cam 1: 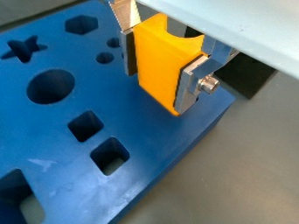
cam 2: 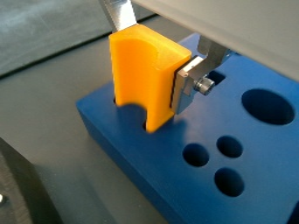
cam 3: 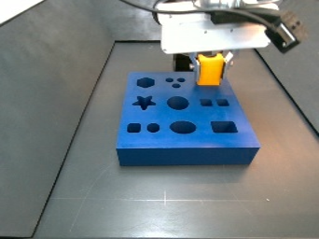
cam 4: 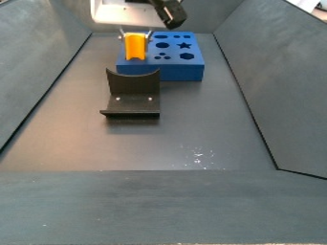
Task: Pick up the arch object. Move up. Place the arch object on the fixture. Regrasp the arch object. Rotate the arch object. Move to above the board. Insert the arch object.
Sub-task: Insert the arch object.
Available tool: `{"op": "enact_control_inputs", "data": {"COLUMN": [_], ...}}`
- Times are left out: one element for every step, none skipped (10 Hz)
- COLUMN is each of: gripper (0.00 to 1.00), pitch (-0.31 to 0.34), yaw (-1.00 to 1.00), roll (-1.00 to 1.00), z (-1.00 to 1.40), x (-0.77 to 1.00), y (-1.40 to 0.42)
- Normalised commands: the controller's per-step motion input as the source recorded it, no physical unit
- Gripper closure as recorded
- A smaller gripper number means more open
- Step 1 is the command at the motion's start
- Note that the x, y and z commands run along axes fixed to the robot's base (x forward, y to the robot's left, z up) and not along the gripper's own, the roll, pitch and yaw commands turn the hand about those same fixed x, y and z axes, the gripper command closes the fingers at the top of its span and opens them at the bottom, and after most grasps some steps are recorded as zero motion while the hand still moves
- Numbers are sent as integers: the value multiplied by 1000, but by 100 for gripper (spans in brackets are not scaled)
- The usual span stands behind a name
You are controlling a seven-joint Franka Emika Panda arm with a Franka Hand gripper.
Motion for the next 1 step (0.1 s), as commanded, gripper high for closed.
{"op": "enact_control_inputs", "data": {"gripper": [100], "pitch": [0], "yaw": [0], "roll": [0], "z": [0], "x": [0], "y": [0]}}
